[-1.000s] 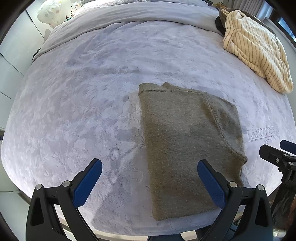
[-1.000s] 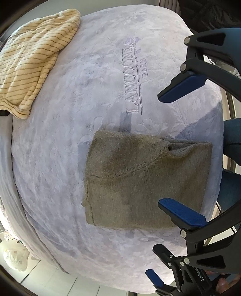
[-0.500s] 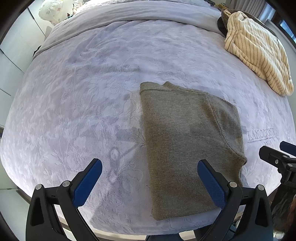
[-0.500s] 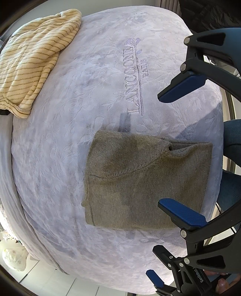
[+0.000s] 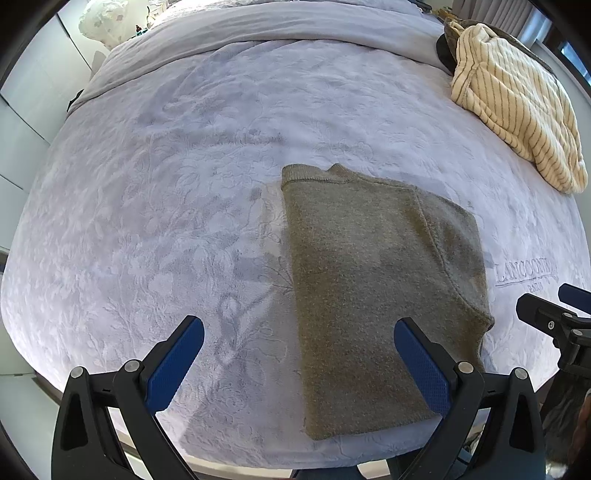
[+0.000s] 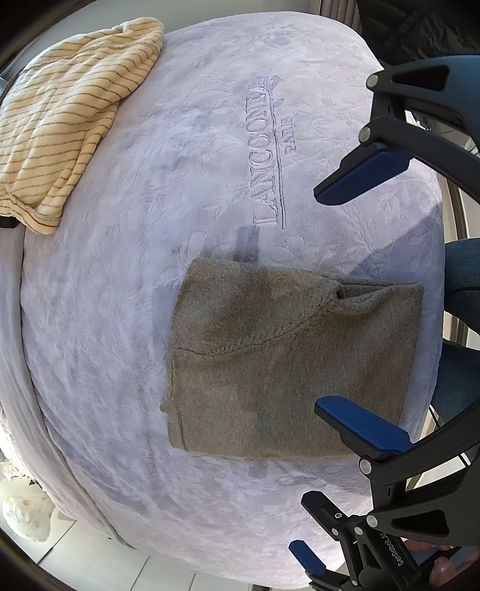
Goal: Fold small clothes
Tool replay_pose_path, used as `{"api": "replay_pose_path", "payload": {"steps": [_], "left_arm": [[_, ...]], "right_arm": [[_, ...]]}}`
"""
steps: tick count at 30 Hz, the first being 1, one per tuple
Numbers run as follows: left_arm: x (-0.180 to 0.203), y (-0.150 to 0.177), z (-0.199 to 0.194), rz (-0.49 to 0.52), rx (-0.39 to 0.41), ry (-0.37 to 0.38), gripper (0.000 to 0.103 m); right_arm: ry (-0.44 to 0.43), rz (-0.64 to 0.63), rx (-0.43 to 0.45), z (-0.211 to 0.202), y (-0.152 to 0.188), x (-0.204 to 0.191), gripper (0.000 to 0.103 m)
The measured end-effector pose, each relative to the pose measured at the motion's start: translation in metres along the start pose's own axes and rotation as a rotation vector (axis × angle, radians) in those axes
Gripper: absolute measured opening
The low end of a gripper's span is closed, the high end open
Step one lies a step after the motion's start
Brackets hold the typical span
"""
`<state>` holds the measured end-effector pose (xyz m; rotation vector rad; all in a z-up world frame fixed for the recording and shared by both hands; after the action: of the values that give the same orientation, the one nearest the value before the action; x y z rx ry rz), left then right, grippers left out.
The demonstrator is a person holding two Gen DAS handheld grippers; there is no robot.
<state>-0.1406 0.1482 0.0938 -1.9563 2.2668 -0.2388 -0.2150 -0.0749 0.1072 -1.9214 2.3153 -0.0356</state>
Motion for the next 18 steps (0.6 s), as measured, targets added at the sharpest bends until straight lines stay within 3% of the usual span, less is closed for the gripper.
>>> {"api": "replay_pose_path", "payload": {"steps": [18], "left_arm": [[0.0009, 0.0051, -0.0022, -0.035, -0.007, -0.029, 0.103]], "right_arm": [[0.002, -0.006, 0.004, -0.002, -0.0007, 0.0022, 0.103]]}}
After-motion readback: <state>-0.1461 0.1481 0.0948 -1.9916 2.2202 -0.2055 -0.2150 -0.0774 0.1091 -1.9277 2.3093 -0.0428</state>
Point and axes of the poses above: each gripper's, at about its wrist camera, not at the fingertips, and z roughly the way its jaws point, x to its right, y to its underside, the point moved 2 cm from there along z, roughly the way its jaws point
